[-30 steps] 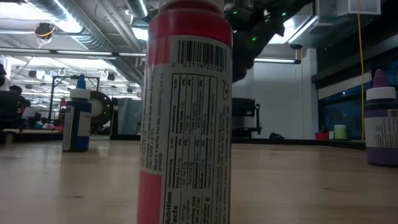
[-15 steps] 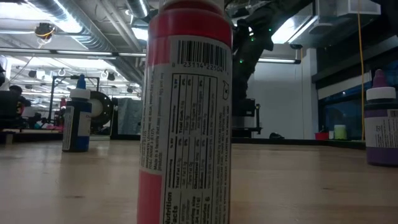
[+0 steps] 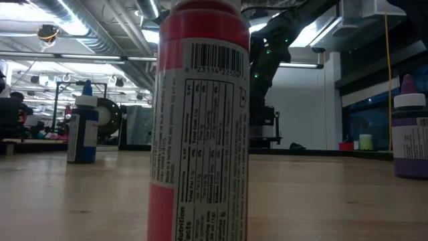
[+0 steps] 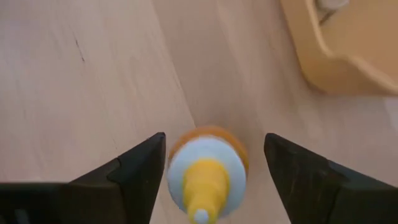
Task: Pick & Place food coloring
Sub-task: Put the yellow food coloring bottle into the yellow bin
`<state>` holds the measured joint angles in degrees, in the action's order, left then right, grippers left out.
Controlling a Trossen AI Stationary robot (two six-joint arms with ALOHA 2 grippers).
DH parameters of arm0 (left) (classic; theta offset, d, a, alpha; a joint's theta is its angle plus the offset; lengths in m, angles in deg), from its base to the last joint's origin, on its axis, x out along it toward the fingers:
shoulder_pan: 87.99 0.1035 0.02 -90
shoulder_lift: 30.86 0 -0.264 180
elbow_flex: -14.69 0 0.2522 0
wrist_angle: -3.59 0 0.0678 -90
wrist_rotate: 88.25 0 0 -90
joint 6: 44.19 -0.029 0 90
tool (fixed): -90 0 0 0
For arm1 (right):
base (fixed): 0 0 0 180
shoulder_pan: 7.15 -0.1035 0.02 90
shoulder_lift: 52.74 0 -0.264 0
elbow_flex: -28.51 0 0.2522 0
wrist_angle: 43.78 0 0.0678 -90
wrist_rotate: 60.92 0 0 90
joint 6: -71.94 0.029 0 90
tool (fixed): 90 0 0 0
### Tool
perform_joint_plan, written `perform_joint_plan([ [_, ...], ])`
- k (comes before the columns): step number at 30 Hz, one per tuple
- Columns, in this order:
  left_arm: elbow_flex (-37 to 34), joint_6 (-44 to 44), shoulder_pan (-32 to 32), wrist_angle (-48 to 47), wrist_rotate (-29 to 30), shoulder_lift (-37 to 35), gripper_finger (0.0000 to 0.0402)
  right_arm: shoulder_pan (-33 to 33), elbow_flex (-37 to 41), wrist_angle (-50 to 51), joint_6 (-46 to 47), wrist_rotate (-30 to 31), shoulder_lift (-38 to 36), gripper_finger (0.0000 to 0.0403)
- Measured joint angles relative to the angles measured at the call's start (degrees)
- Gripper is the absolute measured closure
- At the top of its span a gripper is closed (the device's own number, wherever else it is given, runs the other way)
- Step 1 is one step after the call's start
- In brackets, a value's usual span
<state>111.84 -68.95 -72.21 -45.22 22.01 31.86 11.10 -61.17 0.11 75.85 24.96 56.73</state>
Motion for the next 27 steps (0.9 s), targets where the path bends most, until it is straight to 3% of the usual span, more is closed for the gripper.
perform_joint_plan([
  [4,0.0,0.2,0.5,-1.2,-1.0,0.0,0.0281,0.0,0.0,-0.2,0.2,0.0,-0.2,0.0161],
  [11,0.0,0.1,0.9,-1.6,-2.0,0.0,0.0285,0.0,0.0,-0.1,0.5,-0.4,-0.3,0.0253],
  [18,0.0,0.0,0.9,-1.6,-2.0,0.0,0.0282,0.0,-3.0,4.5,0.3,-2.0,-0.3,0.0254],
  [27,0.0,0.0,0.9,-1.6,-1.9,0.0,0.0286,0.5,-25.1,19.6,-7.0,-2.1,-0.4,0.0248],
])
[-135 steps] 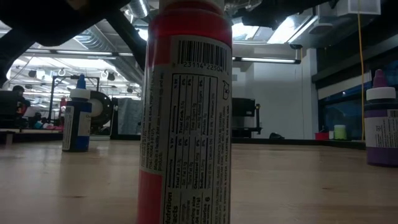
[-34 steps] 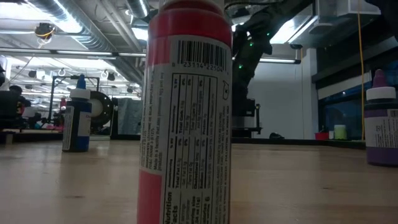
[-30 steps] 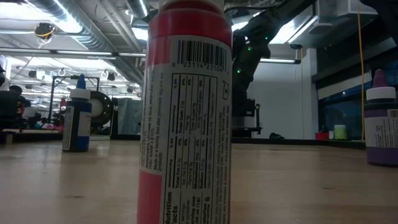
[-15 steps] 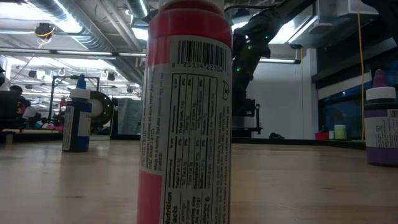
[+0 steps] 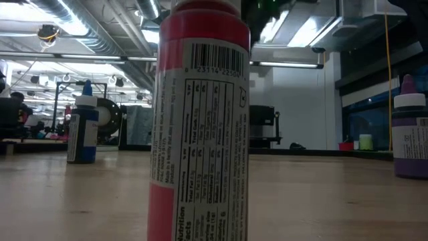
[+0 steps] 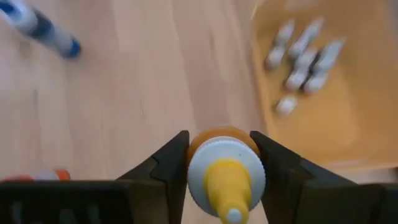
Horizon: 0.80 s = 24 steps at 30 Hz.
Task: Pick & Place food coloring
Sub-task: Put the yellow food coloring bottle into the yellow bin
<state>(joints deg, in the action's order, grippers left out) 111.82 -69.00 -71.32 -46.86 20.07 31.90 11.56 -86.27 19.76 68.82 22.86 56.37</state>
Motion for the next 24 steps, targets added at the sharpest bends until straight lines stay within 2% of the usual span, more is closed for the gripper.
perform_joint_plan([
  [4,0.0,0.0,0.0,0.0,0.0,0.0,0.0284,2.3,-7.3,1.3,-2.6,0.1,0.0,0.0252],
  [7,0.0,0.0,0.0,0.1,0.0,0.0,0.0283,4.3,-9.8,1.4,-3.3,0.1,0.0,0.0249],
  [15,0.0,0.2,0.0,2.3,0.1,0.0,0.0286,9.1,-10.5,0.7,-4.8,0.1,0.6,0.0248],
  [19,0.0,0.2,0.0,2.5,0.3,0.0,0.0287,12.3,-10.4,0.7,-5.4,-1.6,3.8,0.0248],
  [24,0.0,1.2,0.0,2.6,3.8,0.0,0.0290,15.1,-10.4,-0.5,-9.1,-2.2,8.4,0.0248],
])
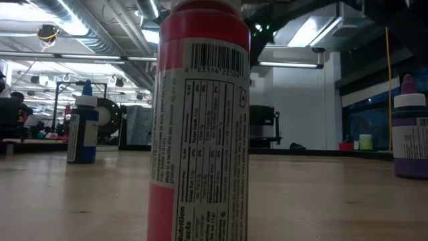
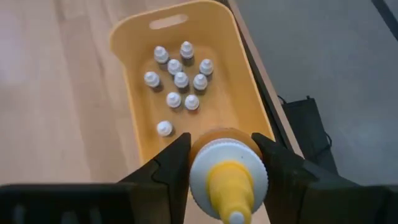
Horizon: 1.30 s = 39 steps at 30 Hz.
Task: Pick & Place food coloring
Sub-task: Put the yellow food coloring bottle into the yellow bin
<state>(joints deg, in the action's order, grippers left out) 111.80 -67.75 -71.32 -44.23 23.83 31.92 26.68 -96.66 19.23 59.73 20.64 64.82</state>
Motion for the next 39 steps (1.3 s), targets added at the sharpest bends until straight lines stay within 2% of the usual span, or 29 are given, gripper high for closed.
perform_joint_plan([
  [6,0.0,2.3,0.0,0.0,3.7,0.0,0.0286,0.7,0.0,-1.9,-3.5,-1.6,4.5,0.0248],
  [15,0.0,5.0,0.0,0.0,5.3,0.0,0.0290,0.7,0.0,-3.3,-6.6,-1.8,9.4,0.0247],
  [39,0.0,5.4,0.0,-0.1,5.4,0.9,0.0286,2.3,0.0,-4.8,-6.5,-1.6,12.9,0.0245],
])
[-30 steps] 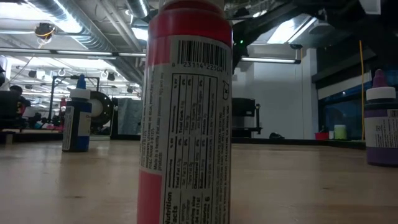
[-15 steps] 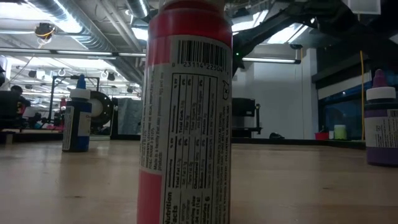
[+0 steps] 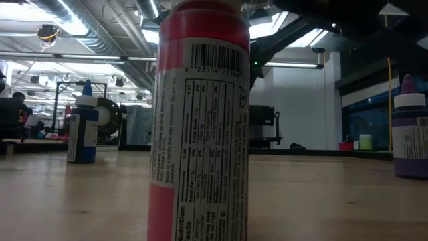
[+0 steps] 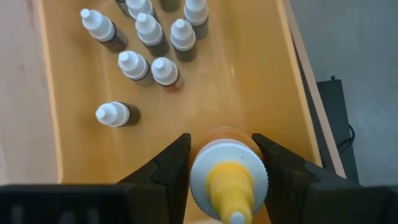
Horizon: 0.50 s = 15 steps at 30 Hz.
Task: Pick & Place food coloring
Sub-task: Put the yellow food coloring bottle into the yellow bin
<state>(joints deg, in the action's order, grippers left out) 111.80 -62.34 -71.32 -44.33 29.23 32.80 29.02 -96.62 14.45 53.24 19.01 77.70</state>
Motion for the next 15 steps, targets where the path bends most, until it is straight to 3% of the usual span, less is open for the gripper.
perform_joint_plan([
  [15,0.0,-0.6,0.0,-0.4,-0.1,0.1,0.0286,0.1,-0.9,0.6,0.2,0.0,0.4,0.0180],
])
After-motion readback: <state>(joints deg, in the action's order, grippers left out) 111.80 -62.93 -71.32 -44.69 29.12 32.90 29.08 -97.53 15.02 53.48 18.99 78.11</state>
